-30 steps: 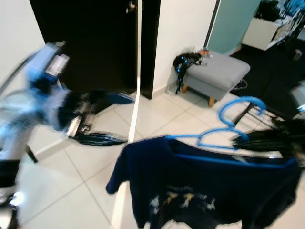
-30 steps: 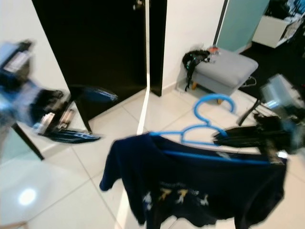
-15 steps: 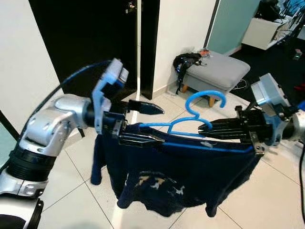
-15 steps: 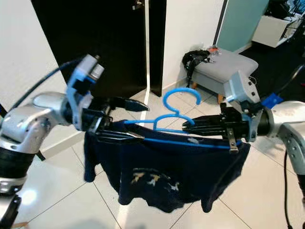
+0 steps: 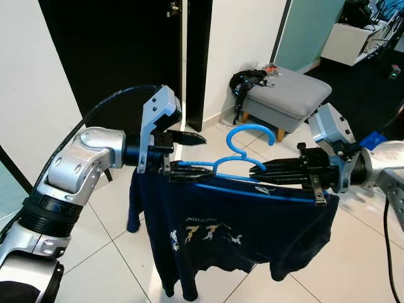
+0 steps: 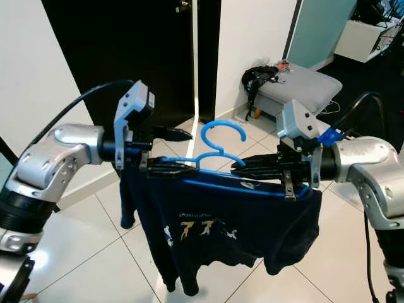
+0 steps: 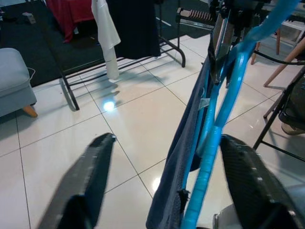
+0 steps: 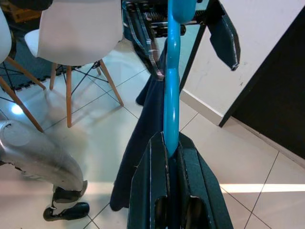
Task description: Hang hanger
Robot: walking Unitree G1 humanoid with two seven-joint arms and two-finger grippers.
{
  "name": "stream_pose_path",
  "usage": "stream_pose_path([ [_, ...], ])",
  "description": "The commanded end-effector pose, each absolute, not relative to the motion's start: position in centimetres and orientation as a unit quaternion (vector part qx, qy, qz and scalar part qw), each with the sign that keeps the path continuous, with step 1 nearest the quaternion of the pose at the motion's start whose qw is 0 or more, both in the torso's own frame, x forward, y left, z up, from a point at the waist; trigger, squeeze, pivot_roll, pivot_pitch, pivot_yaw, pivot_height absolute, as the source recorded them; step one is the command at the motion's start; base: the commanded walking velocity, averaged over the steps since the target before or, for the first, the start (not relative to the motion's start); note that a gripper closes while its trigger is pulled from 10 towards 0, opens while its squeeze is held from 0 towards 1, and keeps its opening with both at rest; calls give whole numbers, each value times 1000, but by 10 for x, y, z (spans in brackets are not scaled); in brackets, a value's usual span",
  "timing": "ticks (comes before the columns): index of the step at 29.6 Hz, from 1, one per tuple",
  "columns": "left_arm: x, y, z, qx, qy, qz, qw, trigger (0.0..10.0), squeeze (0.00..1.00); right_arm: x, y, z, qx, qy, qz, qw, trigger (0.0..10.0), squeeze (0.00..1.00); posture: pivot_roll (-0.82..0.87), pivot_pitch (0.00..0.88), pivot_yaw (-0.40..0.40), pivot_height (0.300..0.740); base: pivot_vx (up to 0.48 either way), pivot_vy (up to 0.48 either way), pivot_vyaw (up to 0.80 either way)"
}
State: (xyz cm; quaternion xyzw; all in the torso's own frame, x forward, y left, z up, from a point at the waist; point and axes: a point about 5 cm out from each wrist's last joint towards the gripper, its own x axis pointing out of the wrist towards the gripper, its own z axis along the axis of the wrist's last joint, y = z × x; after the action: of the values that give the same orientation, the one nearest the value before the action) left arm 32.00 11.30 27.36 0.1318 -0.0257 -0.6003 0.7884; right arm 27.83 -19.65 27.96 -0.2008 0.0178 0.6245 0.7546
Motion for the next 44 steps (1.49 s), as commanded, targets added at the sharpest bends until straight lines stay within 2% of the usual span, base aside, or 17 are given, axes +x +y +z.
stream_pose_path([
  [1, 322, 105, 269, 135, -15, -596, 792, 157, 0, 274, -184, 291, -209, -21, 652, 728, 10000, 0, -49, 58, -16, 740, 0, 0, 0],
  [7, 321, 103, 270, 134, -17, -597, 791, 0, 0, 274, -184, 292, -208, -21, 653, 728, 10000, 0, -49, 58, -16, 740, 0, 0, 0],
  [16, 313, 94, 271, 130, -25, -630, 765, 0, 0, 274, -183, 292, -205, -22, 652, 729, 10000, 0, -52, 61, -17, 740, 0, 0, 0],
  [25, 313, 99, 273, 139, -27, -636, 759, 0, 0, 274, -184, 291, -199, -15, 658, 727, 10000, 0, -52, 62, -19, 740, 0, 0, 0],
  [26, 313, 100, 274, 142, -27, -634, 760, 0, 0, 272, -184, 291, -191, -11, 662, 724, 10000, 90, -53, 62, -18, 740, 0, 0, 0],
  [27, 314, 101, 274, 143, -27, -633, 761, 0, 0, 271, -184, 291, -184, -9, 666, 723, 10000, 1000, -53, 62, -18, 740, 0, 0, 0],
  [31, 318, 106, 275, 146, -26, -625, 767, 0, 0, 269, -189, 296, -176, -21, 662, 728, 10000, 1000, -56, 63, -21, 740, 0, 0, 0],
  [33, 320, 108, 273, 146, -24, -617, 773, 0, 0, 272, -194, 301, -178, -34, 641, 746, 10000, 1000, -64, 63, -27, 740, 0, 0, 0],
  [34, 321, 112, 270, 138, -20, -607, 782, 0, 0, 273, -207, 308, -178, -55, 605, 774, 10000, 1000, -69, 63, -28, 740, 0, 0, 0],
  [35, 322, 114, 268, 135, -17, -602, 787, 0, 0, 273, -214, 311, -179, -64, 588, 787, 10000, 1000, -75, 65, -28, 740, 0, 0, 0],
  [38, 322, 116, 267, 134, -16, -598, 790, 0, 0, 273, -218, 312, -179, -69, 577, 794, 10000, 1000, -75, 65, -28, 740, 0, 0, 0],
  [40, 323, 123, 262, 131, -9, -582, 803, 0, 0, 272, -239, 322, -174, -107, 511, 835, 10000, 1000, -76, 68, -25, 740, 0, 0, 0],
  [42, 323, 123, 262, 131, -9, -582, 803, 0, 0, 272, -239, 322, -174, -107, 511, 835, 10000, 1000, -76, 68, -25, 740, 0, 0, 0],
  [44, 320, 130, 256, 120, 0, -569, 813, 0, 0, 266, -263, 330, -153, -154, 435, 874, 10000, 1000, -77, 71, -24, 740, 0, 0, 0],
])
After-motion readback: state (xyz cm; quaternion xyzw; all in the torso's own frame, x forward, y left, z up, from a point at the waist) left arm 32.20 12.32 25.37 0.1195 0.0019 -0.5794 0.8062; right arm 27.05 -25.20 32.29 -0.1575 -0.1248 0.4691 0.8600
